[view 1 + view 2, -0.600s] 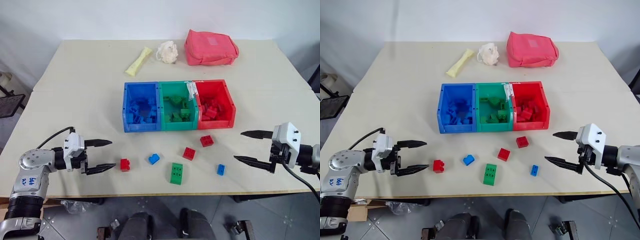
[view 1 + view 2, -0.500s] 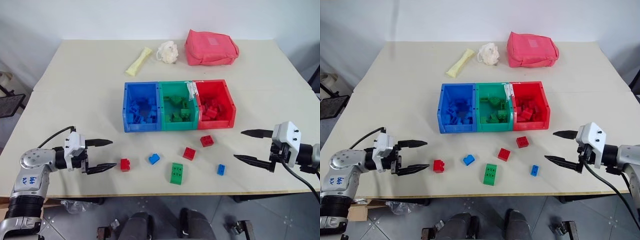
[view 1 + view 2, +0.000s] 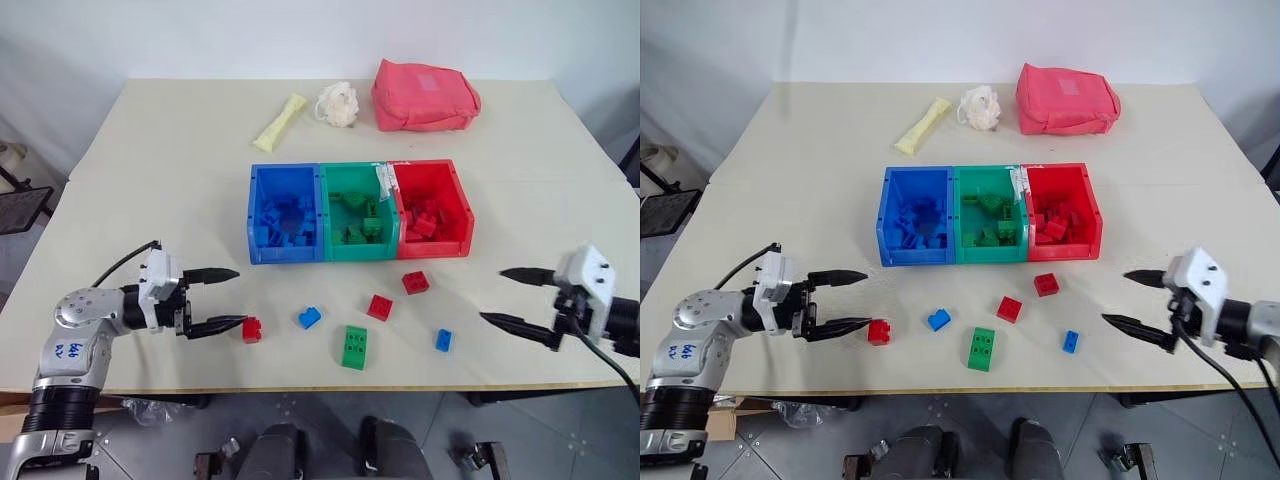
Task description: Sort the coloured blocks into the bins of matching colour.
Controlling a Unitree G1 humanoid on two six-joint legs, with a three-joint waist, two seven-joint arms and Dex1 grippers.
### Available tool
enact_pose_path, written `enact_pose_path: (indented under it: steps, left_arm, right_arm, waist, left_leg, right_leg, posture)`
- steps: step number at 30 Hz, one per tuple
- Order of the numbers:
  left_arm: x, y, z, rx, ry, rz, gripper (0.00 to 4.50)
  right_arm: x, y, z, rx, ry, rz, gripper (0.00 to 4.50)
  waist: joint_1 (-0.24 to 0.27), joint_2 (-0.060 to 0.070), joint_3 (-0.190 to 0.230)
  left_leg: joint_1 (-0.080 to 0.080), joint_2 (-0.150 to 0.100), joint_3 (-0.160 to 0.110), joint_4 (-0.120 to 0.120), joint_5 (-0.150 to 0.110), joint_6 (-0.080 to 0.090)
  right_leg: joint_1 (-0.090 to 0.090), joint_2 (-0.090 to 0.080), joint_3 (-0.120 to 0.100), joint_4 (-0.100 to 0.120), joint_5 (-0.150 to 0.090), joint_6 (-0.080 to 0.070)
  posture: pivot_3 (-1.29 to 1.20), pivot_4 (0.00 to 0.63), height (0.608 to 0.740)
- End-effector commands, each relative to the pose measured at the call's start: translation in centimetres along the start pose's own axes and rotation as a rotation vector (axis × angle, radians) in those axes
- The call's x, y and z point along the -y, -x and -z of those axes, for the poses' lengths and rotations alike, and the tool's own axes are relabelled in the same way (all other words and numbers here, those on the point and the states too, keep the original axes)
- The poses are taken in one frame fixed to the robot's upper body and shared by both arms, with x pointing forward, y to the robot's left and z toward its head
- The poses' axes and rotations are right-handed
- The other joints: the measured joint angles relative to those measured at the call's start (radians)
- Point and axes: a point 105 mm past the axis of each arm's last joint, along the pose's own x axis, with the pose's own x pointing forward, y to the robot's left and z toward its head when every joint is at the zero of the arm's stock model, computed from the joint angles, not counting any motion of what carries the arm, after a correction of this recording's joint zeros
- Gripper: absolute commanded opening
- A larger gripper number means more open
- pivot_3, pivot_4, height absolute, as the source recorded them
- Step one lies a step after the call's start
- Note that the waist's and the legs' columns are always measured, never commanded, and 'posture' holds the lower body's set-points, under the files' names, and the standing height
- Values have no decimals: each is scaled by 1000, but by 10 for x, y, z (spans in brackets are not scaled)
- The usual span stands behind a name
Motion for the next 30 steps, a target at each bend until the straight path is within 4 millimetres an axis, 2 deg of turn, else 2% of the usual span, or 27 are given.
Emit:
enact_pose_path:
  steps: [1, 4, 8, 13, 16, 19, 24, 26, 30]
  left_arm:
    - [5, 6, -3, 12, -29, 27, 4500]
    - [6, 7, -3, 19, -33, 30, 4500]
    - [9, 9, -6, 52, -62, 26, 4500]
    - [21, 10, -10, 89, -85, 24, 4500]
    - [26, 12, -10, 113, -87, 7, 4500]
    - [34, 13, -10, 122, -73, 7, 4500]
    - [40, 12, -11, 134, -63, -2, 4500]
    - [43, 12, -11, 138, -62, -12, 4500]
    - [48, 12, -13, 144, -54, -24, 4500]
  right_arm:
    - [3, 22, -7, -30, 49, 47, 4486]
    - [-1, 30, -3, -61, 45, 59, 4486]
    - [-12, 18, -10, -44, 29, 11, 4486]
    - [-35, -10, -28, 15, 29, -94, 4486]
    - [-55, -41, -39, 51, 40, -186, 4486]
    - [-68, -57, -42, 43, 63, -243, 4486]
    - [-71, -79, -47, 47, 100, -278, 4486]
    - [-68, -80, -46, 31, 111, -295, 4486]
    - [-69, -68, -34, -36, 110, -345, 4486]
  waist:
    - [-2, 0, 0]
    - [-3, 0, 0]
    - [-6, 0, 0]
    - [-6, 0, 0]
    - [-6, 0, 0]
    - [-3, 0, 0]
    - [-5, 0, 0]
    - [-5, 0, 0]
    - [-2, 0, 0]
  left_leg:
    - [0, 0, 0, 0, 0, 0]
    - [1, 0, 0, 0, 0, 0]
    - [1, 1, 0, 0, 0, -1]
    - [1, 2, 0, 0, -1, -2]
    - [1, 2, -1, 0, -1, -2]
    - [1, 2, -1, 1, -1, -2]
    - [0, 1, -1, 1, -1, -2]
    - [0, 1, -1, 1, -1, -2]
    - [0, 1, -1, 1, -2, -1]
  right_leg:
    - [0, 0, 0, 0, 0, 0]
    - [0, 0, 1, 0, 0, 0]
    - [0, -1, 4, 0, 0, 0]
    - [0, -3, 5, 0, 0, -1]
    - [0, -5, 5, 0, 0, -1]
    - [-1, -6, 4, 0, -1, -2]
    - [0, -6, 3, 0, -1, -2]
    - [0, -6, 3, 0, -1, -2]
    - [0, -6, 3, 0, -1, -2]
  posture:
    - [0, 150, 740]
    - [0, 150, 740]
    - [0, 150, 740]
    - [0, 150, 740]
    - [0, 150, 740]
    - [0, 150, 740]
    - [0, 150, 740]
    - [0, 150, 740]
    - [0, 150, 740]
